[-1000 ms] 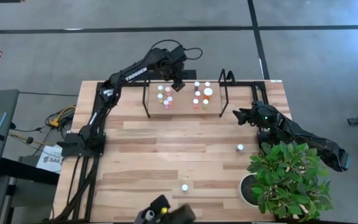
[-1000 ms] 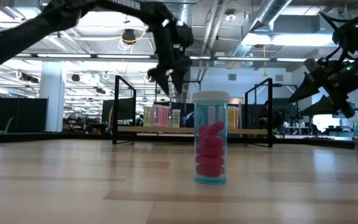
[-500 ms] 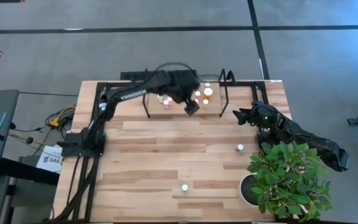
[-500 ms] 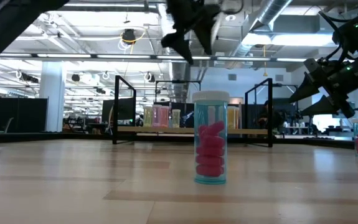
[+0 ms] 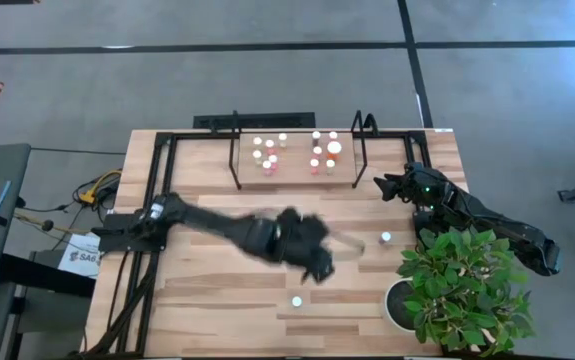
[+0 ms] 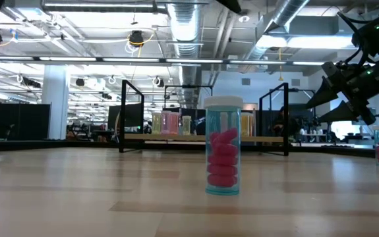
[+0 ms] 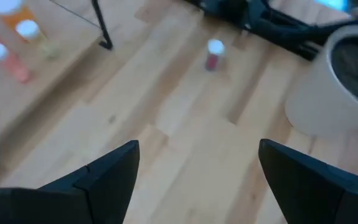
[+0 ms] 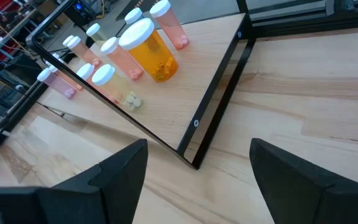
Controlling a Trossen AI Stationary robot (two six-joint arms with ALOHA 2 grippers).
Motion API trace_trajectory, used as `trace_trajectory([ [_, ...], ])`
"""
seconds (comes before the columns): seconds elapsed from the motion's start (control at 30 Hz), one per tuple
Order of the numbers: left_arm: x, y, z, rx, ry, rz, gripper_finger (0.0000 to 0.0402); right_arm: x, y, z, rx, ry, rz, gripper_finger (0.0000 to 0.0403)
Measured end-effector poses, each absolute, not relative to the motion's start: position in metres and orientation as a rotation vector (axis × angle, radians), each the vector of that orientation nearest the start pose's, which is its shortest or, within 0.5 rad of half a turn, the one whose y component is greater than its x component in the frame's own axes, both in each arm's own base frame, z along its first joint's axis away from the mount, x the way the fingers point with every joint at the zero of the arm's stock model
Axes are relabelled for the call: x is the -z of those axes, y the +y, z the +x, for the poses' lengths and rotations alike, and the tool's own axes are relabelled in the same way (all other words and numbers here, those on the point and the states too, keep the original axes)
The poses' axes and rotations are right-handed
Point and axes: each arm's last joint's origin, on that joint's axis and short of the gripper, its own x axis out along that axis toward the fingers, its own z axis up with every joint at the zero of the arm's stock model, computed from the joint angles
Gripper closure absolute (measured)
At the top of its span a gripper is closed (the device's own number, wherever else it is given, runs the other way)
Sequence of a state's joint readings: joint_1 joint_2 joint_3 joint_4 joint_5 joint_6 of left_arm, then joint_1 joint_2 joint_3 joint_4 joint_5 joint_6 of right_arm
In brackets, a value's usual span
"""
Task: Pick and place medicine bottles onto shelf by color
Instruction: Put the blue pill bottle on the shelf
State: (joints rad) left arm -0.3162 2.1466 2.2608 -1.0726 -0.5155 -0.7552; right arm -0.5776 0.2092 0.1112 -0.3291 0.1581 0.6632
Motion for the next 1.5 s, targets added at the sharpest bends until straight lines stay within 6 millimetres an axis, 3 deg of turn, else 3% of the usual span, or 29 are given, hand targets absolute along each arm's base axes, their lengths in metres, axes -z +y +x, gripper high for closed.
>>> trace_trajectory([
  [0.13, -0.322, -0.167, 0.423, -0.525, 0.717, -0.318, 0.0085, -0.154, -0.058, 0.081, 0.843, 0.172, 0.714, 0.0097],
  [0.33, -0.293, -0.206, 0.412, -0.551, 0.637, -0.356, 0.0085, -0.154, -0.058, 0.081, 0.843, 0.172, 0.714, 0.0097],
  [0.77, -0.254, -0.252, 0.395, -0.492, 0.540, -0.351, 0.0085, -0.154, -0.058, 0.081, 0.843, 0.172, 0.714, 0.0097],
  [1.1, -0.229, -0.315, 0.337, -0.488, 0.353, -0.192, 0.0085, -0.154, -0.058, 0.081, 0.843, 0.172, 0.714, 0.0097],
  [1.27, -0.203, -0.324, 0.318, -0.493, 0.306, -0.186, 0.0085, -0.154, -0.058, 0.081, 0.843, 0.172, 0.714, 0.0097],
  [1.5, -0.171, -0.319, 0.311, -0.505, 0.237, -0.135, 0.0085, -0.154, -0.058, 0.081, 0.843, 0.172, 0.714, 0.0097],
])
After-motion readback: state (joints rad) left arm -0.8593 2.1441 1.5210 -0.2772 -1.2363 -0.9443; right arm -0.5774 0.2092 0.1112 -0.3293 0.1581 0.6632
